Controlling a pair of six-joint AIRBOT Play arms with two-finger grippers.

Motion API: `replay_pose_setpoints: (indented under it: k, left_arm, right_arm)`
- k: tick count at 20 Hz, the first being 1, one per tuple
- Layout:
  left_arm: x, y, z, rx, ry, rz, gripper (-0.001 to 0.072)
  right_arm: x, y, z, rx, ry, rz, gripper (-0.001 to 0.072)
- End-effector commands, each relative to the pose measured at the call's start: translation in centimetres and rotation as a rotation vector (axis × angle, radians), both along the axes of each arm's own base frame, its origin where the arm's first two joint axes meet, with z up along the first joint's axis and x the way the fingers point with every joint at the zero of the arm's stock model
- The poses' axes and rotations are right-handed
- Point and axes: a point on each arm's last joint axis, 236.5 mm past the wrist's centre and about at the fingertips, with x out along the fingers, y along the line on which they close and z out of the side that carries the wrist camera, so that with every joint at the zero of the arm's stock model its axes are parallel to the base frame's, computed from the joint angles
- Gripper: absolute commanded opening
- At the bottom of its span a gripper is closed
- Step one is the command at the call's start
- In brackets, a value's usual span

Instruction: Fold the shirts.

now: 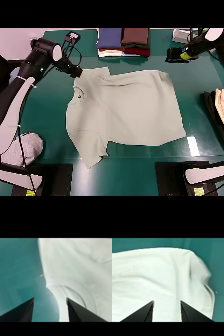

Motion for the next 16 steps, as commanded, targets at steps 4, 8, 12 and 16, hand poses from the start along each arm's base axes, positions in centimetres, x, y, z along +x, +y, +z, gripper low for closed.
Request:
replay_pose_setpoints:
  k: [4, 8, 12, 16]
  left_arm:
    - [-8.2, 5.2, -0.5, -0.111, 0.257, 0.184, 0.0490]
    - [-16.2, 5.9, -4.8, -0.131, 0.360, 0.229, 0.0490]
    - [-23.5, 6.7, -9.5, -0.145, 0.458, 0.297, 0.0491]
    - [-26.3, 5.8, -11.6, -0.191, 0.520, 0.304, 0.0491]
  right_arm:
    - [-7.9, -3.1, -1.3, -0.016, 0.178, -0.033, 0.0384]
    - [-17.7, -5.3, -7.8, 0.008, 0.383, -0.114, 0.0386]
    - [-28.0, -6.6, -14.5, 0.063, 0.592, -0.229, 0.0579]
    - [-33.7, -6.4, -17.4, 0.123, 0.684, -0.342, 0.0572]
